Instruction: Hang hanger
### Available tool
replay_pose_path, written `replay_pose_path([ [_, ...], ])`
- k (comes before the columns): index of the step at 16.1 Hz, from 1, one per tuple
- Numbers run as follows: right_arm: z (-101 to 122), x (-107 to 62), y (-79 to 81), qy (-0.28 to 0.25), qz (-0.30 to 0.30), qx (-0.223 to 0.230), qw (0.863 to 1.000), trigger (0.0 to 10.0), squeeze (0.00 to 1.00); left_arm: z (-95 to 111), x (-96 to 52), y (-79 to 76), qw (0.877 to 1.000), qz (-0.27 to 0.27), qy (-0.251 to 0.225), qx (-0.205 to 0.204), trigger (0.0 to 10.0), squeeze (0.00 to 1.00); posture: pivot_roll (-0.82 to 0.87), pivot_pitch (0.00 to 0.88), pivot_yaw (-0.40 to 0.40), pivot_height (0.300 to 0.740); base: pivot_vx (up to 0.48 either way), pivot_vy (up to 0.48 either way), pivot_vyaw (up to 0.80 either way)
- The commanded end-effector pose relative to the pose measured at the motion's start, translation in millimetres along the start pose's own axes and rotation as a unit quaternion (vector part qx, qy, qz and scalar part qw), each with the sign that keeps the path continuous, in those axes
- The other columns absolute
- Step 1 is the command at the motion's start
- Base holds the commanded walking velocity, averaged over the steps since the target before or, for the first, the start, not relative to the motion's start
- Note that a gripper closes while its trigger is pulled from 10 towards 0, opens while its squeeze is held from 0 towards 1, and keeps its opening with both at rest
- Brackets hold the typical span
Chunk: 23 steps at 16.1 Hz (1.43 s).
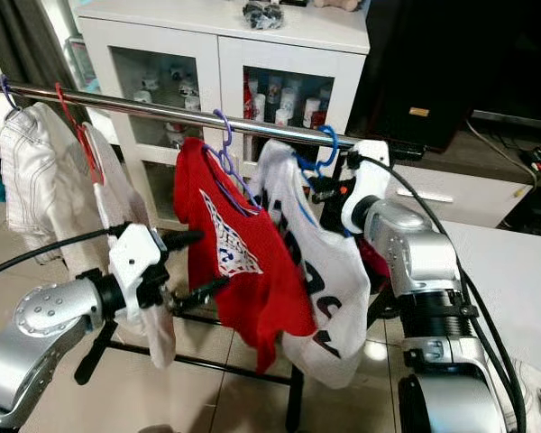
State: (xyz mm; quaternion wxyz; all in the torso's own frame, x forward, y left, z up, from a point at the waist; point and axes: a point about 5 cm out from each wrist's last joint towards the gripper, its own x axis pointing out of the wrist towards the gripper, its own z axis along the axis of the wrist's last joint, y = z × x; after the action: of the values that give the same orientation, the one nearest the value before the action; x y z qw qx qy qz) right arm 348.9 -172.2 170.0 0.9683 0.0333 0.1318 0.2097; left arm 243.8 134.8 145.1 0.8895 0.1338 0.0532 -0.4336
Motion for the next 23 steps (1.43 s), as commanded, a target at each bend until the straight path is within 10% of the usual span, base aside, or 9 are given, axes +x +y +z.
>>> replay_pose_path([
  [1, 22, -9.7, -2.6, -0.050, -0.004, 0.002, 0.999, 0.0, 0.00, 0, 1.9, 4.8, 1.000, 0.024, 0.007, 0.013, 10.0, 0.00, 0.05, 0.000, -0.032, 0.740, 0.000, 0.000, 0.00],
  [6, 15, -39.5, 8.1, -0.060, -0.018, 0.012, 0.998, 0.0, 0.00, -4, 7.3, 13.9, 0.988, 0.153, 0.001, -0.013, 10.0, 0.00, 0.05, 0.000, -0.043, 0.740, 0.000, 0.000, 0.00],
  [12, -40, -59.8, 39.5, -0.026, -0.049, 0.014, 0.998, 0.0, 0.00, -11, 11.8, 14.7, 0.982, 0.186, 0.012, -0.018, 10.0, 0.00, 0.03, 0.000, -0.032, 0.740, 0.000, 0.000, 0.00],
  [13, -43, -58.8, 43.2, -0.038, -0.063, 0.028, 0.997, 2.7, 0.00, -12, 12.2, 14.7, 0.982, 0.186, 0.016, -0.017, 10.0, 0.00, 0.03, 0.000, -0.031, 0.740, 0.000, 0.000, 0.00],
  [14, -46, -58.0, 44.9, -0.039, -0.075, 0.037, 0.996, 9.8, 0.00, -12, 12.7, 14.0, 0.983, 0.183, 0.018, -0.014, 10.0, 0.00, 0.03, 0.000, -0.031, 0.740, 0.000, 0.000, 0.00],
  [23, -57, -53.1, 49.0, -0.033, -0.095, 0.036, 0.994, 10.0, 0.00, -15, 10.8, 12.1, 0.982, 0.186, 0.021, -0.016, 10.0, 0.00, 0.04, 0.000, -0.052, 0.740, 0.000, 0.000, 0.00],
])
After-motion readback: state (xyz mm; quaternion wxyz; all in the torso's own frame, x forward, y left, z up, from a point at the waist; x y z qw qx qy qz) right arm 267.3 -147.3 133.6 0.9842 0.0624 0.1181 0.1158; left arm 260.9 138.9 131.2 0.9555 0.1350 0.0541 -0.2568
